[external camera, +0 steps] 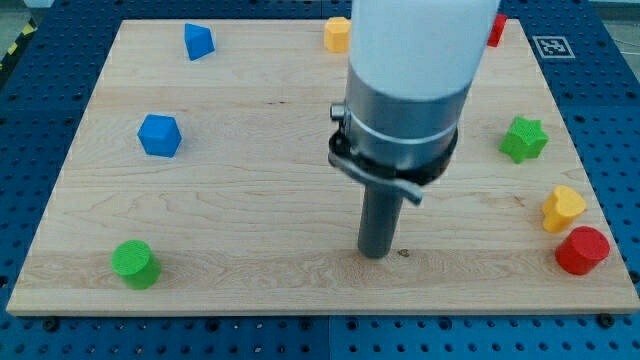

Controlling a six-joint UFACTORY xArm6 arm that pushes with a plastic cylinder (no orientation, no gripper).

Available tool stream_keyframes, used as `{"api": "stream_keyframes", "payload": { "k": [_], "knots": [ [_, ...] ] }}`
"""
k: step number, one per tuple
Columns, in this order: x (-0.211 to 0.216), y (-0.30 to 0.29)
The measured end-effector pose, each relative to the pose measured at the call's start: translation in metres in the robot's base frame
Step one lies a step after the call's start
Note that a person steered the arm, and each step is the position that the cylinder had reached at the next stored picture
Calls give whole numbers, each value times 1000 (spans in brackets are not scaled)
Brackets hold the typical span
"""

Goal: Move the arm towards the left of the green circle

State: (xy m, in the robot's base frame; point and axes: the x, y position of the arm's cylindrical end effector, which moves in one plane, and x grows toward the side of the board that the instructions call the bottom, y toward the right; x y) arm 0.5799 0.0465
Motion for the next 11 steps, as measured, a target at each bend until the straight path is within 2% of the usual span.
{"api": "stream_keyframes", "payload": {
  "k": [1, 2, 5, 7, 8, 11],
  "knots": [
    [8, -25],
    [-31, -67],
    [-90, -249],
    [-62, -290],
    [-60, -292],
    [12, -292]
  ]
}}
